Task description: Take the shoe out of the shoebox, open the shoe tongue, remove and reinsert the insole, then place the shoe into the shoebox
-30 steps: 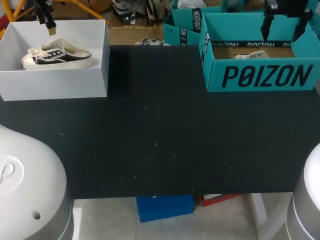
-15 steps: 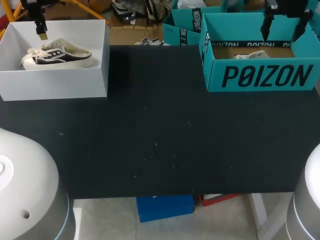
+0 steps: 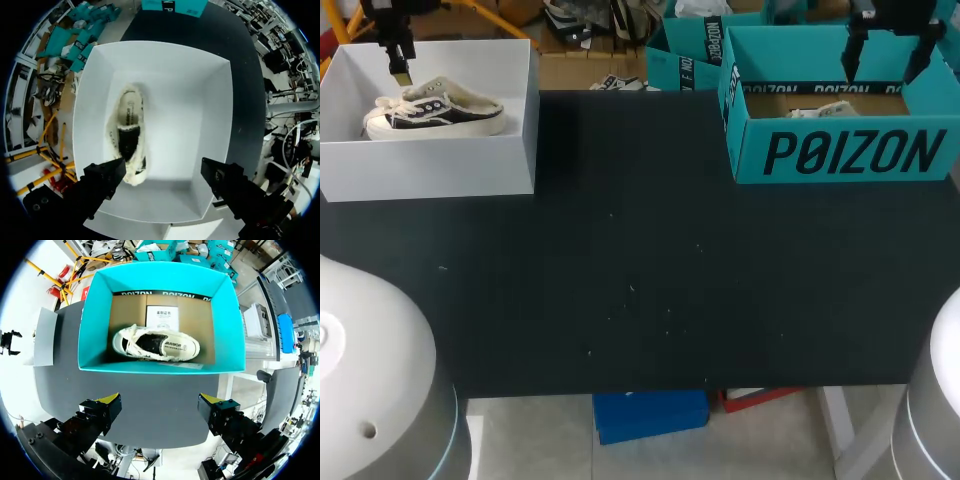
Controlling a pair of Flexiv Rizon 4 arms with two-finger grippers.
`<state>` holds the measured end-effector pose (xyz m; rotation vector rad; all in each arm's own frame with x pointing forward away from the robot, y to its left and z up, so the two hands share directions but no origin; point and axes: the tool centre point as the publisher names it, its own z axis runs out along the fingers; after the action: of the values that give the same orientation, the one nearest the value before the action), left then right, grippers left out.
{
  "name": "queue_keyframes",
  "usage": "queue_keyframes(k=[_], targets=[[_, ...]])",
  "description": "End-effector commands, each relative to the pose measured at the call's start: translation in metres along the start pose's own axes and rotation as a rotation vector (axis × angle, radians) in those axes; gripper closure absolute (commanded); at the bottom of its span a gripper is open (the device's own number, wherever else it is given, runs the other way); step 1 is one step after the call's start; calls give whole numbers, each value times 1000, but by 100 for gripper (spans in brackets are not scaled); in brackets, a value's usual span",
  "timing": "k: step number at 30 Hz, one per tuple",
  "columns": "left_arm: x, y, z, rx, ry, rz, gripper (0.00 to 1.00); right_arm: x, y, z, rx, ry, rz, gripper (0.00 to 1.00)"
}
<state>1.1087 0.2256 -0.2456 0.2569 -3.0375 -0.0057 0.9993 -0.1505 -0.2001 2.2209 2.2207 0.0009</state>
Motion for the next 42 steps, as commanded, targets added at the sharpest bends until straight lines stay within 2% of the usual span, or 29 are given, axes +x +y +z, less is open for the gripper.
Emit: queue_keyframes(k=[1, 6, 17, 18, 19, 21, 27, 33, 42], targets=[[-1, 0, -1, -3, 2, 2, 0, 0, 0, 0, 1, 0, 0, 0], [1, -9, 6, 1, 2, 46, 0, 0, 0, 0, 1, 0, 0, 0], [-39, -12, 21, -12, -46, 81, 0, 0, 0, 0, 1, 0, 0, 0], [-41, -12, 24, -10, -43, 78, 7, 0, 0, 0, 1, 0, 0, 0], [-43, -12, 28, -12, -38, 75, 18, 0, 0, 0, 1, 0, 0, 0], [-45, -11, 35, -10, -30, 74, 52, 0, 0, 0, 1, 0, 0, 0], [-48, -10, 58, -29, 4, 87, 56, 0, 0, 0, 1, 0, 0, 0], [-46, -9, 82, -48, 33, 89, 53, 0, 0, 0, 1, 0, 0, 0], [-51, -11, 98, -52, 44, 86, 53, 0, 0, 0, 1, 0, 0, 0]])
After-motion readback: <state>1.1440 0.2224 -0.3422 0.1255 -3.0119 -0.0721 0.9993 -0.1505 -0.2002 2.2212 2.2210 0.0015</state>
